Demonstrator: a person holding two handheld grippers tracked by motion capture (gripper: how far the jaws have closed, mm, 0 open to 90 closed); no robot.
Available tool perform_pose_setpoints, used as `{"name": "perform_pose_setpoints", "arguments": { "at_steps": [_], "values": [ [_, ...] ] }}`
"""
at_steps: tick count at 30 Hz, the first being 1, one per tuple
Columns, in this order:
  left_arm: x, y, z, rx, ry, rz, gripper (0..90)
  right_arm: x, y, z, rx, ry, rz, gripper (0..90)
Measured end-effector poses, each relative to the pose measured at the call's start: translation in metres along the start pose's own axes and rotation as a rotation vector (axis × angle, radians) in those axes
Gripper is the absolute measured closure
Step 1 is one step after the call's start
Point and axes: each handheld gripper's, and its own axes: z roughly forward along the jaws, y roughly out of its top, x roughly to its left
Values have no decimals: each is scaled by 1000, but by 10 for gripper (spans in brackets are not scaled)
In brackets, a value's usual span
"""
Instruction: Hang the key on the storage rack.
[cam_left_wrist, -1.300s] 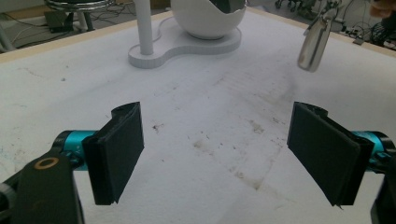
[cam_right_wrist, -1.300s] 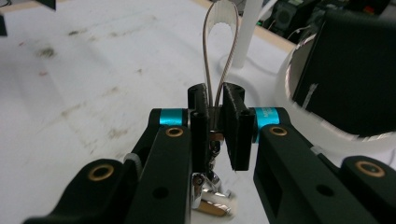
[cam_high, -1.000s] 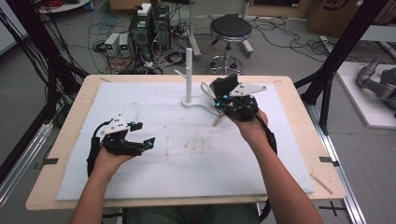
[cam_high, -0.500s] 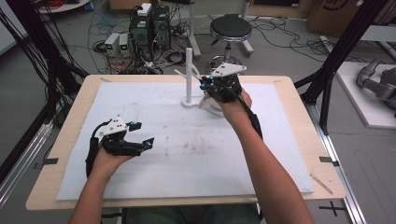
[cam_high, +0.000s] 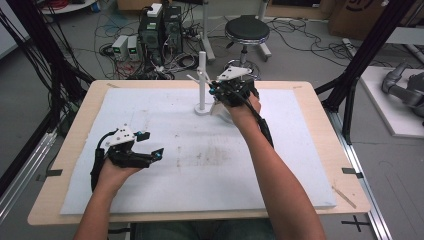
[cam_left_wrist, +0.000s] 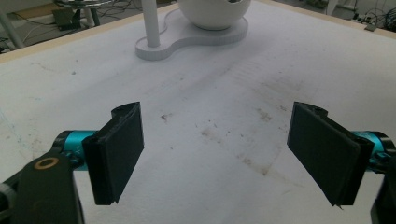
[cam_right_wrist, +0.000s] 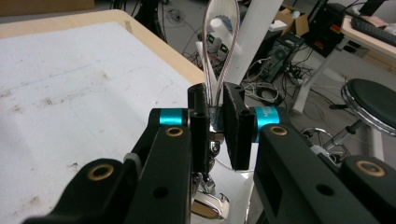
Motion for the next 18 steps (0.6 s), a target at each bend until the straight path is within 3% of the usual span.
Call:
{"name": "perform_pose_setpoints", "arguments": {
  "at_steps": [5,9,11,13,16,18],
  "values": [
    [1,0,0,2,-3,1,187,0,-2,6,21,-11,0,821],
    [2,-1,0,22,27,10,190,1,-4,10,50,-31,-29,807],
    [2,-1,0,30,31,15,190,2,-4,11,41,-55,-18,634],
    [2,-1,1,30,28,17,190,2,-3,8,32,-59,-9,624],
    [1,0,0,30,28,22,190,4,-4,2,18,-71,-10,477],
    [1,0,0,29,34,21,190,6,-10,-3,10,-69,3,440]
  ]
}}
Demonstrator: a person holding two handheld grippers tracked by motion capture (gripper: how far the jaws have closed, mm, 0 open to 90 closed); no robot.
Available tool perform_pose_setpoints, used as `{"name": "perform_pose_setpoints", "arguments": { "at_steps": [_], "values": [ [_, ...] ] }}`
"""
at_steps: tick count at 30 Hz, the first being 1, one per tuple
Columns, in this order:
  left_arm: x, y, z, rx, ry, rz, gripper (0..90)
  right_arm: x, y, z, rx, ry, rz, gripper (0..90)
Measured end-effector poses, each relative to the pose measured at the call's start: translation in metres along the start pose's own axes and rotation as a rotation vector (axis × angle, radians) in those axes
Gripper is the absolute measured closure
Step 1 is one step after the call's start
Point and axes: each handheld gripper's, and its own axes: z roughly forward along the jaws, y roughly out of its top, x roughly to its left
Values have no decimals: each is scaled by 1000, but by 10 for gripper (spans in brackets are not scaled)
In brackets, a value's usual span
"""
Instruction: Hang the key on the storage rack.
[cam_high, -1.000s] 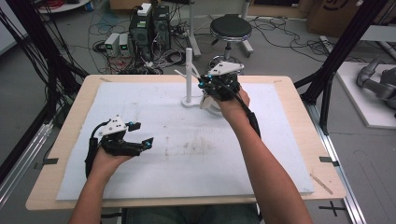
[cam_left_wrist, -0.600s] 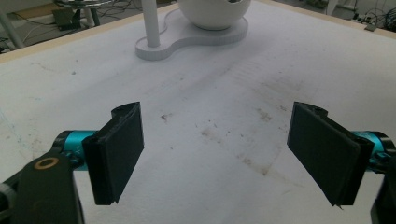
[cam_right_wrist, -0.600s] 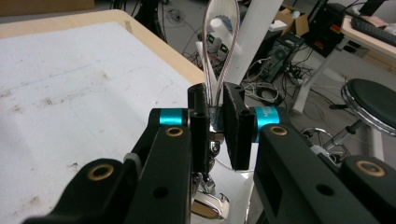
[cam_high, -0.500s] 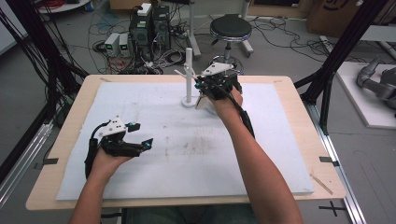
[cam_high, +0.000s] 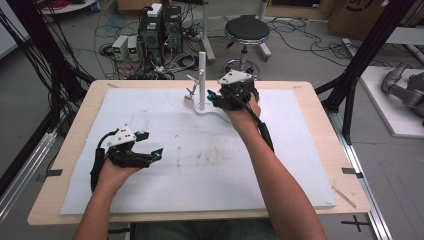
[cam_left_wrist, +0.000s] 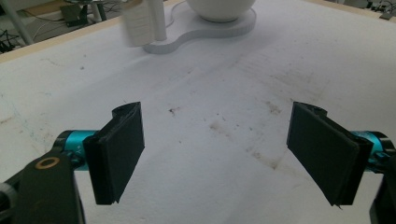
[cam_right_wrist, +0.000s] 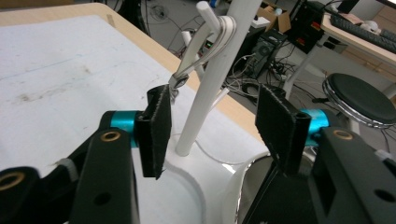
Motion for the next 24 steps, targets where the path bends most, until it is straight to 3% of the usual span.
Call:
{"name": "perform_pose_setpoints", "arguments": {
  "at_steps": [2,3,4,6,9,14,21,24],
  "values": [
    [0,-1,-1,-4,4,-8,191,2,-5,-4,37,9,7,389],
    [0,-1,-1,0,7,-3,191,3,-11,-9,11,14,4,391],
    [0,-1,-1,-2,7,-5,190,3,-15,-12,20,22,8,370],
    [-1,0,-2,-9,6,-8,190,3,-18,-17,77,48,20,321],
    [-1,1,-2,-14,5,-7,190,4,-30,-33,17,63,17,322],
    [-1,0,-1,-9,5,-8,190,1,-45,-55,-2,79,31,317],
    [-1,1,1,-17,1,-10,190,-7,-73,-76,5,63,30,303],
    [0,1,1,-22,2,-12,190,-10,-85,-83,19,59,50,288]
  ]
}}
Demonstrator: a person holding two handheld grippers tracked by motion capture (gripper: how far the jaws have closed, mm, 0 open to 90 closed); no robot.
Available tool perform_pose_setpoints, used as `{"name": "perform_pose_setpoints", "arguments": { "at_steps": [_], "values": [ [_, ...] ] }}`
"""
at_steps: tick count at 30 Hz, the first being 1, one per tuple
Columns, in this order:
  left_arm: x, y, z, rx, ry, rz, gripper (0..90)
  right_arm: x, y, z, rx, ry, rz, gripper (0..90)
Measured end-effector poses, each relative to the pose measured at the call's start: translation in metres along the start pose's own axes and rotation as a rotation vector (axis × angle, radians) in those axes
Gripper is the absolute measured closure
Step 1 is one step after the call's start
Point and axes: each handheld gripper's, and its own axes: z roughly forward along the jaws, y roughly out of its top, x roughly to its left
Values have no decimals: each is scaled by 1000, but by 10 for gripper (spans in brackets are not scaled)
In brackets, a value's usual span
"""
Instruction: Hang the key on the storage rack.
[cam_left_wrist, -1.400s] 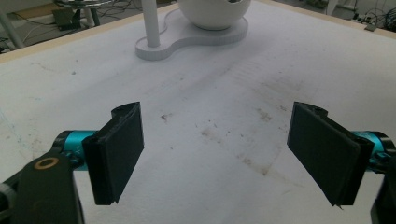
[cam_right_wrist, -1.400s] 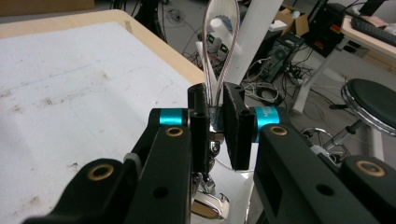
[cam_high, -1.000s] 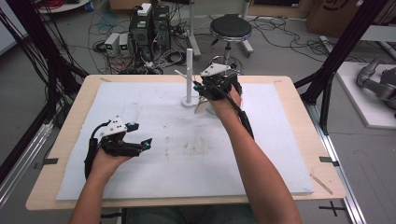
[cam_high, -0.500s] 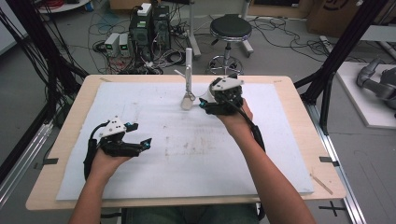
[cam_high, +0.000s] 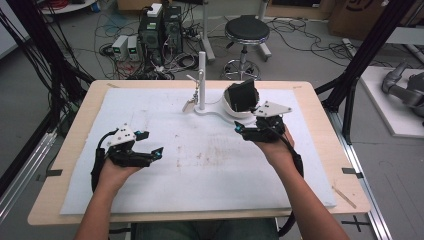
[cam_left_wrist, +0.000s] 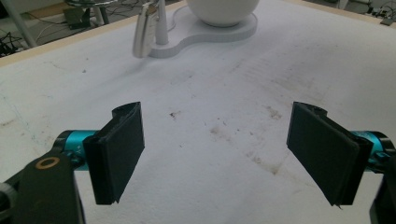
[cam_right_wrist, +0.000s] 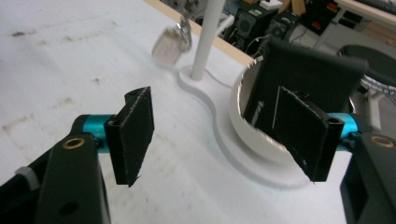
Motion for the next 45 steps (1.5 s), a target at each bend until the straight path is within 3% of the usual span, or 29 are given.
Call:
{"name": "perform_pose_setpoints", "arguments": {
  "at_steps": [6,13,20,24,45],
  "values": [
    [2,-1,0,-6,-2,-12,190,-2,-30,-13,-11,-1,16,272],
    [2,0,4,-13,-9,-13,190,-4,-64,-27,-29,-2,79,247],
    [5,-4,6,-25,-10,-41,190,-12,-91,-37,-49,-18,160,215],
    [6,-4,8,-24,-12,-42,190,-15,-106,-37,-28,-12,168,206],
    [5,-5,11,-11,-6,-42,190,-21,-117,-42,-4,-46,175,205]
  ]
}}
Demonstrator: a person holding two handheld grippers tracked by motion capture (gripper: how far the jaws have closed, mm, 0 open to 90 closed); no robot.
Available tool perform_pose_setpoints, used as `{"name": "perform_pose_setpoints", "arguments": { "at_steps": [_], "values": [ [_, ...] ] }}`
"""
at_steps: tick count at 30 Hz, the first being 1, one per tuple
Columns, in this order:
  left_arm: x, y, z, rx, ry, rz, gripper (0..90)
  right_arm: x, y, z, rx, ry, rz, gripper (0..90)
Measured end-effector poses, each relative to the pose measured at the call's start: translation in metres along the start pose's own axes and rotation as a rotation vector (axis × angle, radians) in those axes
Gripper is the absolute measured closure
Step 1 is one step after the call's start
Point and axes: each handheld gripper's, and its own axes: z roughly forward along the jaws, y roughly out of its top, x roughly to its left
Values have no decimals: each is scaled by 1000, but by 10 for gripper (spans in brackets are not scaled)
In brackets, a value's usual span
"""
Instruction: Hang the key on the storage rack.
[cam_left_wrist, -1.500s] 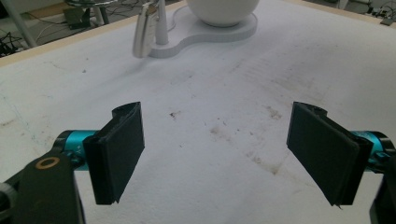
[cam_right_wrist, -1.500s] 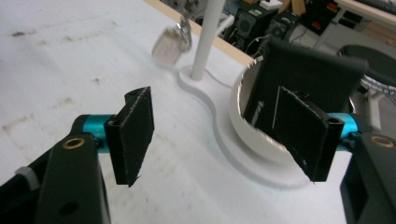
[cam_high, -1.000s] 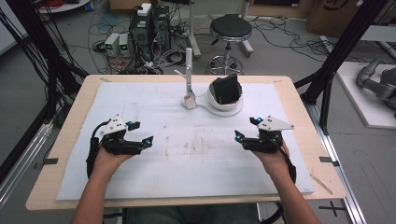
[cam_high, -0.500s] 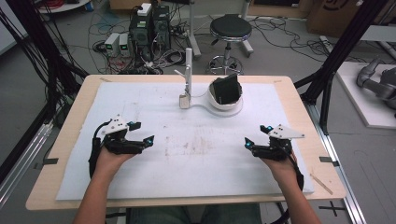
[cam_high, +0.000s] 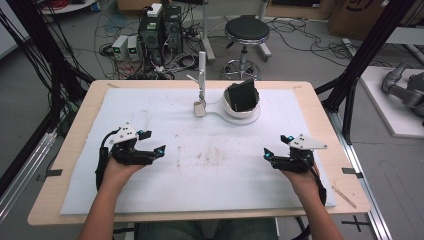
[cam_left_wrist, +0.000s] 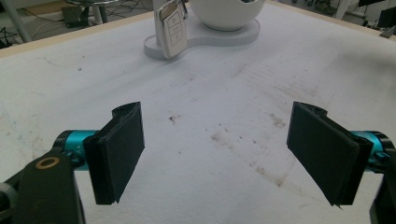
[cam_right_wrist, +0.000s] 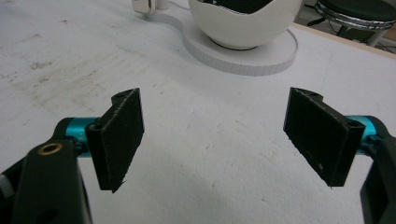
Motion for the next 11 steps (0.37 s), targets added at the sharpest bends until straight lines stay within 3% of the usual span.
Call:
{"name": "perform_pose_setpoints", "arguments": {
  "at_steps": [11],
  "values": [
    [2,-2,-4,-1,6,-8,190,0,1,3,0,1,1,205]
  ]
}}
